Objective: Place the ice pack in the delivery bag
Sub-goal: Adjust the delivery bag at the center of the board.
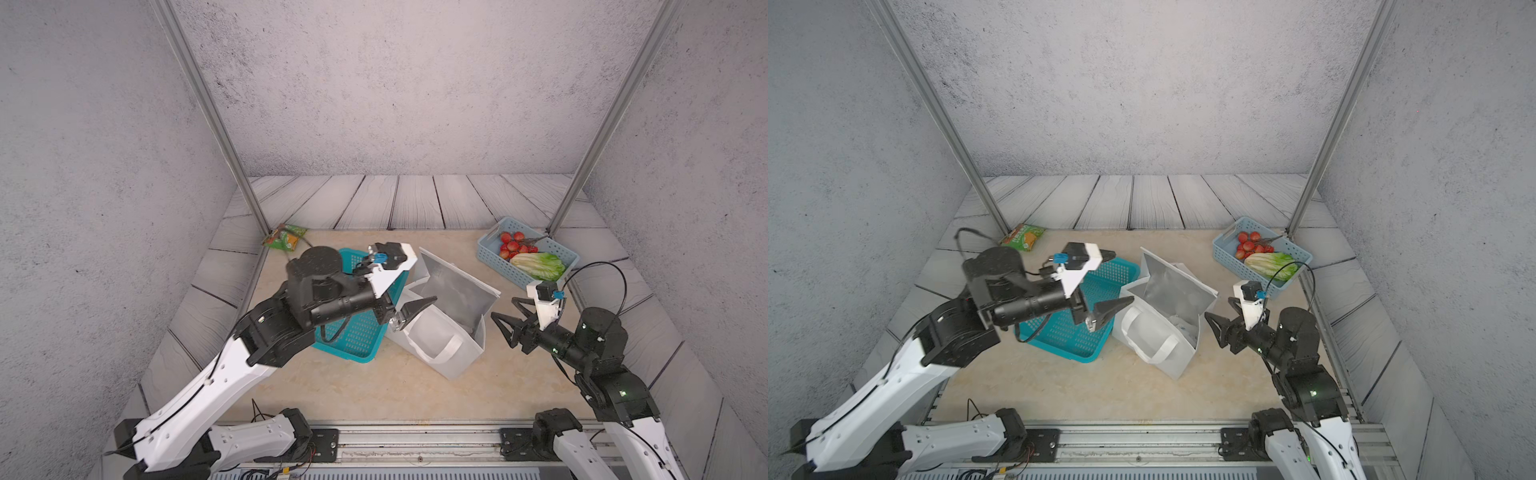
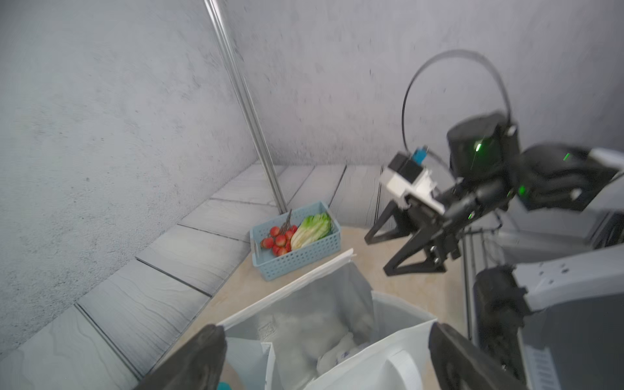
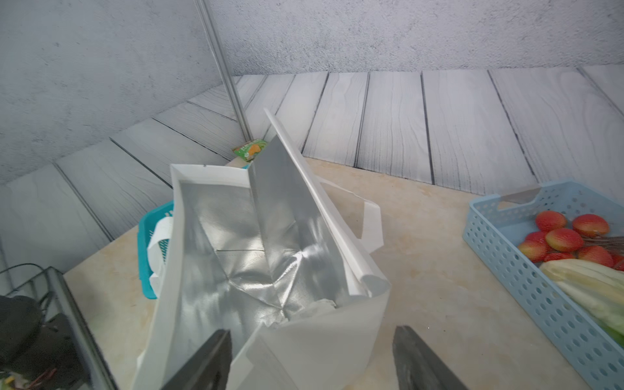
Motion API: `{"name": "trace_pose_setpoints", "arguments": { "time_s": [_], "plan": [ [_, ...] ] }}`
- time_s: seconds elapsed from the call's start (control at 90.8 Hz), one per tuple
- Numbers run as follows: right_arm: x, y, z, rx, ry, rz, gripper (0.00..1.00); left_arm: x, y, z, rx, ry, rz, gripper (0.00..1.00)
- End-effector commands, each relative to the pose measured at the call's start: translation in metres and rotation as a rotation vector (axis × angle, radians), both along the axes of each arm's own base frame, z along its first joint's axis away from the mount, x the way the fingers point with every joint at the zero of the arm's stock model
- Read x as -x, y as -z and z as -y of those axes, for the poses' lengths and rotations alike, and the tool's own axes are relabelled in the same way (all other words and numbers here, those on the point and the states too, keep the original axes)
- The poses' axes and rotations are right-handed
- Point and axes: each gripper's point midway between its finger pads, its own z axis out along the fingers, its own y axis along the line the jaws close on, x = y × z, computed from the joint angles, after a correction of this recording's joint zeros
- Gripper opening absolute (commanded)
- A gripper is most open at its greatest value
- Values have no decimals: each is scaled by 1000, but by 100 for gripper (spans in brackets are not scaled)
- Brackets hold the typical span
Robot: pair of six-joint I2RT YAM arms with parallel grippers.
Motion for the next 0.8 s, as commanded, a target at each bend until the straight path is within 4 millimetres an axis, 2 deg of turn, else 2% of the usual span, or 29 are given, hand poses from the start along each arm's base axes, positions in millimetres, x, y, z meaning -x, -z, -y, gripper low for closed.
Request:
{"name": "trace_pose_setpoints", "arguments": {
  "time_s": [0.0, 0.011, 0.121, 0.154, 0.264, 0.341, 0.429, 0.55, 0.605, 0.638, 0.716, 0.793],
  "plan": [
    [-8, -1, 5, -56, 69, -119, 75, -29, 45, 18, -294, 219, 138, 100],
    [-10, -3, 7, -60, 87, -120, 75, -32, 51, 23, -308, 243, 136, 100],
    [-16, -29, 18, -72, 162, -54, 76, -39, 54, 60, -307, 438, 211, 100],
    [-18, -31, 23, -64, 190, -43, 77, -47, 65, 72, -315, 454, 195, 100],
    [-24, -21, 47, -90, 364, -89, 76, -72, 92, 101, -362, 457, 201, 100],
    [-25, -17, 41, -152, 345, -114, 73, -92, 102, 113, -402, 427, 225, 100],
    [-18, -10, 30, -170, 280, -162, 71, -105, 110, 122, -418, 417, 232, 100],
    [-2, -1, 29, -183, 267, -208, 72, -104, 131, 124, -451, 438, 186, 87],
    [4, 7, 28, -279, 297, -298, 78, -106, 142, 124, -471, 438, 166, 78],
    [6, 12, 25, -353, 306, -364, 79, -107, 146, 124, -478, 436, 161, 76],
    [13, 13, 5, -520, 230, -504, 79, -109, 146, 125, -477, 429, 163, 70],
    [16, 9, -3, -563, 200, -573, 79, -108, 144, 126, -468, 433, 165, 63]
  ]
}}
